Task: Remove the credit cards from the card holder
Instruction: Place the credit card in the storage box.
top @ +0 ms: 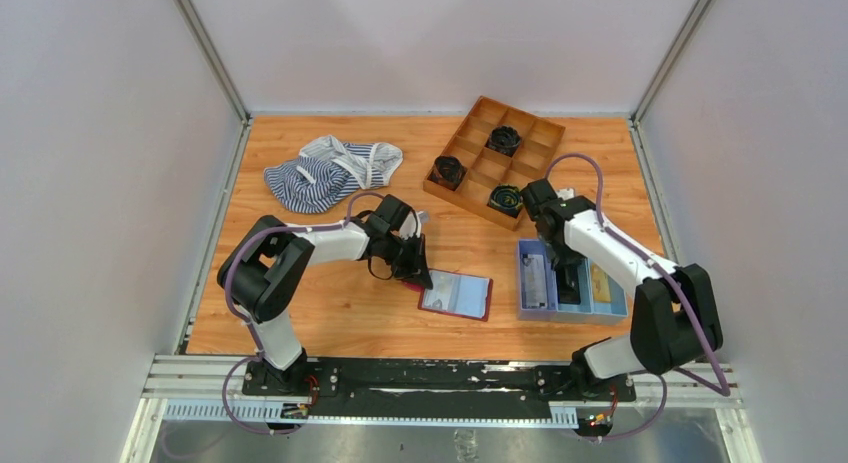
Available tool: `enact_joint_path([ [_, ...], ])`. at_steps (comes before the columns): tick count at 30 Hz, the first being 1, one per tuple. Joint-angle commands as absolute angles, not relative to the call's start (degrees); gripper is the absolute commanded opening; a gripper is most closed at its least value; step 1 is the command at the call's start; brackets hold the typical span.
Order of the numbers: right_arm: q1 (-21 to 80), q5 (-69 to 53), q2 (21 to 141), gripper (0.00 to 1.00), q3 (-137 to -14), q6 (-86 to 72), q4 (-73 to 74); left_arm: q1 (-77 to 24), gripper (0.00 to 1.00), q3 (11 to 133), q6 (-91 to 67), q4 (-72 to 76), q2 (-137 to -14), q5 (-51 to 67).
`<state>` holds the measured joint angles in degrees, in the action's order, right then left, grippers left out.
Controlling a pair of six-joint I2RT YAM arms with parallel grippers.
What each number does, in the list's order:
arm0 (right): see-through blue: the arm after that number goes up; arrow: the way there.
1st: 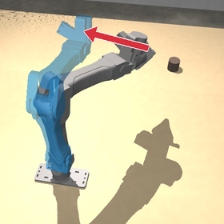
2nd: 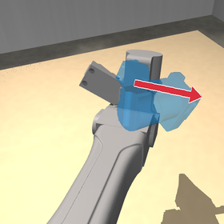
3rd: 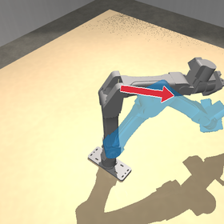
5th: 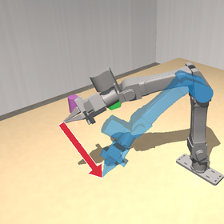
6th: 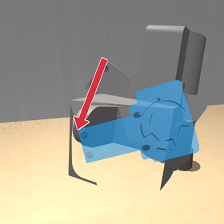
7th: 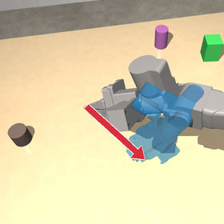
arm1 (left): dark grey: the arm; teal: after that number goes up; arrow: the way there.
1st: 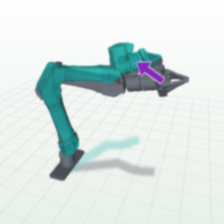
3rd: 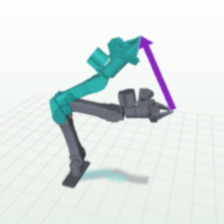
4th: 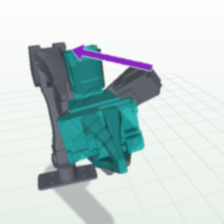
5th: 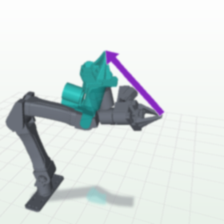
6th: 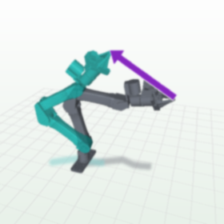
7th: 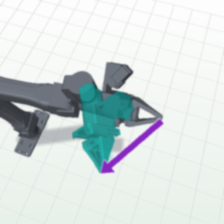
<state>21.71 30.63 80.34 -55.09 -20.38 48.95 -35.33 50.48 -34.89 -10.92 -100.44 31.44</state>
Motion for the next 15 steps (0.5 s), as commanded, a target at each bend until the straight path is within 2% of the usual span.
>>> enact_joint_path([
  [1,21.0,28.1,81.2,0.22,-55.1,-22.0,48.8,-35.0,0.02,50.6,-33.3,-13.6,-100.5,28.7],
  [3,21.0,26.3,80.7,0.25,-55.2,-22.0,48.7,-35.0,0.02,50.6,-33.2,-13.9,-100.1,28.3],
  [11,21.0,20.1,73.7,0.26,-58.3,-21.9,49.3,-34.9,0.03,51.9,-31.8,-17.6,-97.1,25.8],
  [15,21.2,9.0,67.9,0.29,-59.3,-22.9,45.6,-34.6,0.03,53.0,-30.3,-20.9,-94.7,24.0],
])
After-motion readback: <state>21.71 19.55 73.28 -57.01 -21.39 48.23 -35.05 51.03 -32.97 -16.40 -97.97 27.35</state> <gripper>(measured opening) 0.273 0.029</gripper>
